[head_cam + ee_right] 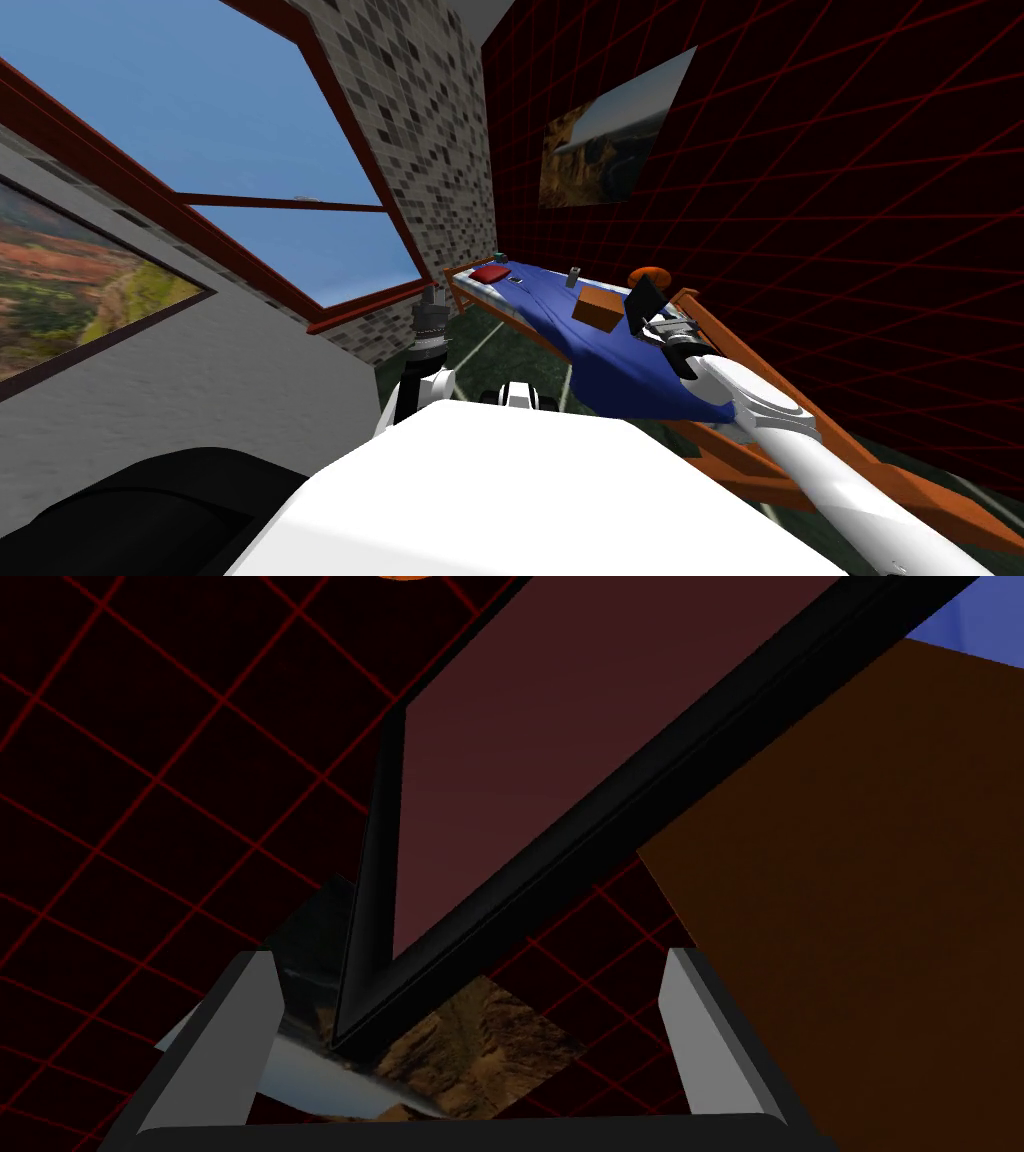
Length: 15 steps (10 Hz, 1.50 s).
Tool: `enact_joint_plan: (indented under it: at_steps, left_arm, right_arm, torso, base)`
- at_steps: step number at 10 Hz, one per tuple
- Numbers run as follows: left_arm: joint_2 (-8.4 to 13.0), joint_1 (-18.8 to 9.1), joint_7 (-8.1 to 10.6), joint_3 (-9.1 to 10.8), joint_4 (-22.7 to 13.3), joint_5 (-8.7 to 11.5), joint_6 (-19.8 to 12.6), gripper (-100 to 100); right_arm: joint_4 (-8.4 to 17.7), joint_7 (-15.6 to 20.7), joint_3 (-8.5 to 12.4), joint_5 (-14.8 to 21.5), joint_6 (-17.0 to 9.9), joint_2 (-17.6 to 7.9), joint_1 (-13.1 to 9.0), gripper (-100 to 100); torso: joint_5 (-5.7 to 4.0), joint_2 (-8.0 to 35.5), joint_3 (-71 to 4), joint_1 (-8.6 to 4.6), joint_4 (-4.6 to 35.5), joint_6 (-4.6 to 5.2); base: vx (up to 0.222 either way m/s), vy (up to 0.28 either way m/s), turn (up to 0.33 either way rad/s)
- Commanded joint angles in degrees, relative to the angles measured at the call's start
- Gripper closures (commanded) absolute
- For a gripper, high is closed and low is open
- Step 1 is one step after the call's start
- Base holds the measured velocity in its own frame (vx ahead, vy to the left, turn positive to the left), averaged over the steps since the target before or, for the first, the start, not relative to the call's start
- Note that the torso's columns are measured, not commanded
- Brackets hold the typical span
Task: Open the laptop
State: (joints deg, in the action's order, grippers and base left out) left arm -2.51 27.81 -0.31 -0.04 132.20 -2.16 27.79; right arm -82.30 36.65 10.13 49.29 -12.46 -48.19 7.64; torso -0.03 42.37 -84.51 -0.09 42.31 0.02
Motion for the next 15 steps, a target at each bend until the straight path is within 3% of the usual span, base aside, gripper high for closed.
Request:
enact_joint_plan:
  at_steps: [1,3,5,6,11,14,15]
  left_arm:
    - [0.00,0.00,0.00,0.00,0.00,0.00,0.00,0]
    - [-0.01,0.00,0.00,-0.01,0.00,0.00,0.00,0]
    - [0.00,0.00,0.00,0.00,0.01,0.00,0.00,0]
    - [0.01,0.00,0.00,0.01,0.00,0.00,0.00,0]
    - [0.02,-0.02,0.00,0.02,0.00,0.00,0.00,0]
    - [0.01,-0.01,0.00,0.01,0.00,0.00,0.00,0]
    - [0.01,-0.01,0.00,0.01,0.00,0.00,0.00,0]
  right_arm:
    - [3.70,1.98,0.26,2.47,-1.08,-3.04,-1.26,-100]
    - [6.66,3.66,0.85,5.00,-1.90,-5.33,-1.99,-100]
    - [6.30,3.18,0.88,4.39,-1.39,-4.99,-1.90,-100]
    - [6.29,3.16,0.87,4.38,-1.37,-4.98,-1.91,100]
    - [8.25,-2.93,3.13,-1.98,1.25,-1.83,-6.01,100]
    - [8.25,-3.88,3.86,-2.76,2.09,-1.49,-7.29,100]
    - [8.40,-5.08,5.01,-3.37,3.37,1.38,-8.09,100]
  torso:
    - [0.06,-0.15,-0.09,0.19,-0.04,-0.03]
    - [0.06,-0.14,-0.10,0.19,-0.05,-0.02]
    - [-0.02,0.02,0.00,-0.11,-0.01,-0.01]
    - [-0.07,0.16,0.10,-0.22,0.04,0.00]
    - [-0.47,-0.11,-0.04,-0.75,-0.21,0.39]
    - [-0.55,-0.23,-0.10,-0.55,-0.35,0.40]
    - [-0.32,-0.37,-0.20,-0.31,-0.28,0.17]
  base:
    - [0.094,0.109,0.010]
    - [0.106,0.135,0.028]
    - [0.039,0.039,0.002]
    - [0.012,0.000,-0.009]
    - [-0.078,-0.102,0.001]
    - [-0.061,-0.052,-0.008]
    - [-0.015,-0.069,-0.082]
